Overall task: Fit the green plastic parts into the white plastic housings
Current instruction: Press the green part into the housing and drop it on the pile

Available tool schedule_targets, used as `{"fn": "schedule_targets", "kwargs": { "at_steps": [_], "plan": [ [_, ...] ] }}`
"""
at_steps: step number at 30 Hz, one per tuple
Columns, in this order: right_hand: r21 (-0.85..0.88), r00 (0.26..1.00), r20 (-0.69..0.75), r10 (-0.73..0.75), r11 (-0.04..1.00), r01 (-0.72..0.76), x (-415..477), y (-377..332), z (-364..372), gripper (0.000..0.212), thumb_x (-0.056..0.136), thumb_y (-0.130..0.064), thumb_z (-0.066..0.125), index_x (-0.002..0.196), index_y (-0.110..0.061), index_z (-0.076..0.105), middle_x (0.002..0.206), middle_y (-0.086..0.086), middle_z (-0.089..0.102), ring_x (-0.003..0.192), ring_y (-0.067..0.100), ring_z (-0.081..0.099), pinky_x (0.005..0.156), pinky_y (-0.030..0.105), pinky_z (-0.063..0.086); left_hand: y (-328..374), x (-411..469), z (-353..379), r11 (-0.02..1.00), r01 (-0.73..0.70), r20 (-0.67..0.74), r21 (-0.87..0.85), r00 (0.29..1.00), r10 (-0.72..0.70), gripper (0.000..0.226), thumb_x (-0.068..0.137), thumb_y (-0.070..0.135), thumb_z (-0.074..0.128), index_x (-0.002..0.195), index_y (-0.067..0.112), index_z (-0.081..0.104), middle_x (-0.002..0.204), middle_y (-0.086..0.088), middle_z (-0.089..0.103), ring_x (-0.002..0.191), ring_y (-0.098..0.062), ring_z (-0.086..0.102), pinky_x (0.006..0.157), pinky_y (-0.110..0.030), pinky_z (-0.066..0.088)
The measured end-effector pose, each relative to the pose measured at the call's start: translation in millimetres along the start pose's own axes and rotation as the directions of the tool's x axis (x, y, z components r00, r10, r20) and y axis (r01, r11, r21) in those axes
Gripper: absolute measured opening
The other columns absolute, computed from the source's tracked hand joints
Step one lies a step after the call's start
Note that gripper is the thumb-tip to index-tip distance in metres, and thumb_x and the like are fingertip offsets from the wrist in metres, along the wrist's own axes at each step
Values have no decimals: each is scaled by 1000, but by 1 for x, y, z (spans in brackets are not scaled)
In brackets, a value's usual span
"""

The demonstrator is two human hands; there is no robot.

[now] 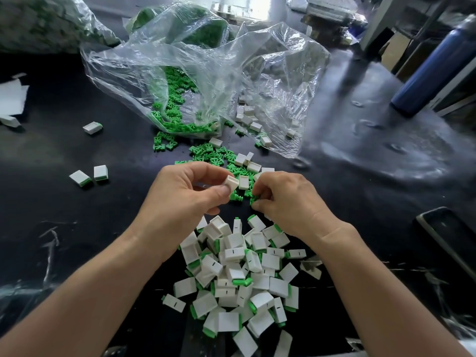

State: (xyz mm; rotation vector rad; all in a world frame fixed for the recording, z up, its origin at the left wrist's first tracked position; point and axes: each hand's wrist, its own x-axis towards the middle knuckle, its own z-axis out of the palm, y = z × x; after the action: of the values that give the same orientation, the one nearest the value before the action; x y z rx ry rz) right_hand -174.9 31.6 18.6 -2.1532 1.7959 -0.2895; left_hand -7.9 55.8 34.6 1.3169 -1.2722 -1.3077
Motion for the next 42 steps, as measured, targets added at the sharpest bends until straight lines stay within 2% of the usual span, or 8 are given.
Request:
{"fn": "schedule_targets", "kwargs": {
  "at_steps": [6,12,17,22,30,36,39,42],
  "plan": [
    [15,1000,31,-4,1000,4,-1,-2,-3,17,83,-20,64,79,-27,49,81,-13,43,83,11,42,72,22,30,0,0,0,1000,10,3,-11,1000,-10,13,74,7,70,76,20,71,69,-3,72,65,-10,67,57,-18,53],
    [75,1000,-12,-12,997,13,-2,0,-2,9,85,-20,63,93,-22,61,79,-12,48,82,9,45,74,21,33,1,-1,1,1000,13,9,-21,1000,-13,16,76,3,68,75,19,70,69,-3,72,63,-9,68,58,-19,55],
    [388,990,-141,-8,920,63,-4,4,-13,18,79,-16,70,74,-30,61,64,-15,53,61,-3,48,62,9,38,2,-2,0,1000,13,24,-25,1000,-12,19,76,2,69,72,20,71,70,-5,72,64,-11,68,57,-18,54],
    [653,989,-146,-17,749,109,-6,2,-21,16,81,-13,69,76,-28,64,60,-9,52,60,8,46,62,26,40,3,-2,0,1000,13,38,-25,999,-12,20,75,2,70,69,21,73,72,-7,72,67,-15,68,59,-20,55],
    [665,993,-95,-66,739,113,-12,-7,-22,17,82,-14,66,70,-25,60,62,-9,59,63,7,53,64,27,47,3,-3,2,999,35,98,-20,995,-33,16,75,-2,69,76,14,71,75,-9,72,65,-13,67,58,-17,54],
    [712,990,-43,-133,691,124,-14,-7,-25,29,81,4,63,77,-25,63,67,-5,64,65,7,61,68,22,52,0,-2,3,999,48,120,7,992,-48,18,75,-5,69,77,12,71,68,-4,72,60,-8,64,56,-18,54],
    [714,987,-2,-159,691,113,-14,-9,-23,29,79,5,65,80,-24,64,73,-1,66,68,12,63,72,28,54,-1,-2,3,997,65,119,43,990,-70,17,76,-2,69,79,14,72,75,-11,72,64,-13,65,60,-33,56],
    [710,989,6,-146,697,98,-14,-8,-22,27,77,5,68,78,-22,64,76,7,67,69,18,64,74,36,55,-1,-2,2,997,63,126,47,990,-69,17,76,-3,69,78,14,72,74,-13,72,62,-13,64,60,-31,56]
  ]
}}
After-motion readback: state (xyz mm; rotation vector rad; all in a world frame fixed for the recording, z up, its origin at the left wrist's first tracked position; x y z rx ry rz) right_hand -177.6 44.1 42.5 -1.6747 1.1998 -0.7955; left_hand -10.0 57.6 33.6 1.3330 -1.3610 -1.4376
